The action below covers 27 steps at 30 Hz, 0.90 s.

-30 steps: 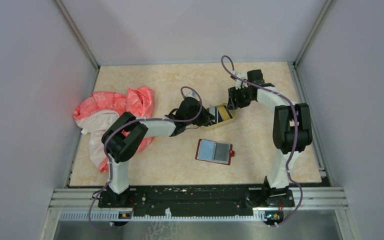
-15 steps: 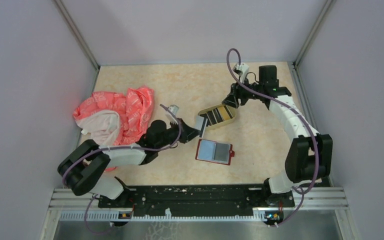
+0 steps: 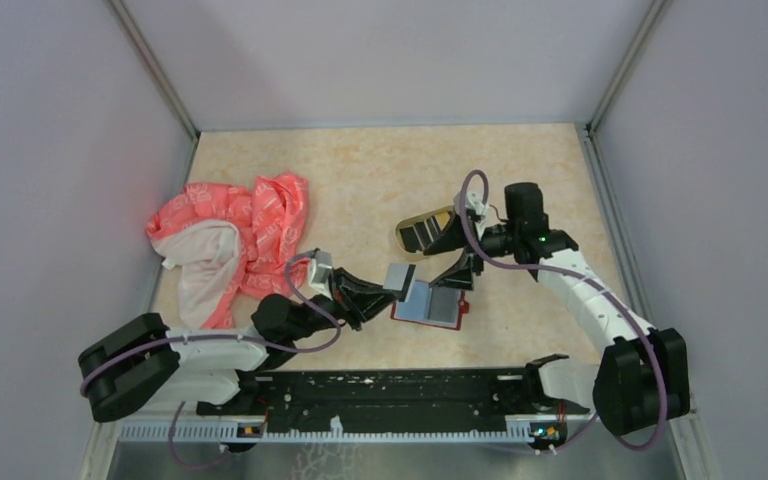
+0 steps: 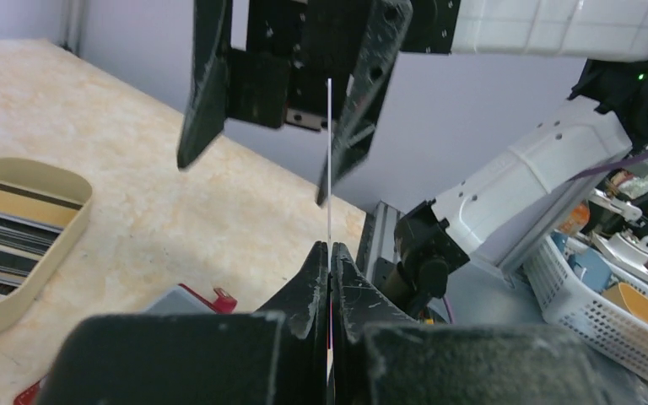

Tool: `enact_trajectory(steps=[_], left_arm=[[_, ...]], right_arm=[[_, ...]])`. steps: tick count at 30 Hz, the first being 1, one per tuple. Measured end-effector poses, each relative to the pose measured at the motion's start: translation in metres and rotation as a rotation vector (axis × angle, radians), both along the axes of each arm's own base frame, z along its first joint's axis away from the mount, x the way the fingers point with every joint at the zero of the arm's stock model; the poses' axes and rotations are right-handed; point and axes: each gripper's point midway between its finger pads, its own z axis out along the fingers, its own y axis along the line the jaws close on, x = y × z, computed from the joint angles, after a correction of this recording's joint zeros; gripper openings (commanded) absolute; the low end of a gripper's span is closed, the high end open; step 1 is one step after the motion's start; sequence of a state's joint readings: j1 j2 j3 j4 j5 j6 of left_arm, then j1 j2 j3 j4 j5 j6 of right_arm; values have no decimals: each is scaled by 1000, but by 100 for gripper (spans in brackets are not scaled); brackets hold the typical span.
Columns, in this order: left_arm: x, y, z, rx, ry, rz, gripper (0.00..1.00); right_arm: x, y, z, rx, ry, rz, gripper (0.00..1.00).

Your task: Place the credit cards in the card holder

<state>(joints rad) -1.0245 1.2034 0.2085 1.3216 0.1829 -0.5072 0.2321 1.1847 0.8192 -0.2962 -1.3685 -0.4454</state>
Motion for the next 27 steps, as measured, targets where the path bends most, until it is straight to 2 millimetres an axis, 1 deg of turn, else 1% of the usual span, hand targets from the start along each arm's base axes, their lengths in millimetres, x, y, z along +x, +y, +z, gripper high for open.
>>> enact_trajectory(steps=[3,6,9,11,12,14,19,23,25,27], left_arm=[[2,4,11,-29,-22,27,0],[2,7,19,-51,-38,45,0],[1,10,25,-58,-49,54,0],[1,11,26,-54,-57,58,0],[1,11,25,-50,-61,60,0],[2,10,24,-41,-64,62,0],[3,8,18,-31,-62,62,0],[3,7,8,-16,-54,61,0],[3,7,5,-12,-51,61,0],[3,7,2,-12,-49,61,0]], right_arm=[[-18,15,1,5,-14,82,81],[-27,22,3,9,-5,122,81],[-32,27,6,8,11,136,78],[-35,32,7,3,26,143,74],[-37,34,9,2,37,148,71],[-39,39,12,2,59,153,69],[-38,42,25,14,84,132,58],[-37,43,45,52,61,118,51],[-38,44,51,67,54,116,43],[-38,44,53,73,56,114,29]])
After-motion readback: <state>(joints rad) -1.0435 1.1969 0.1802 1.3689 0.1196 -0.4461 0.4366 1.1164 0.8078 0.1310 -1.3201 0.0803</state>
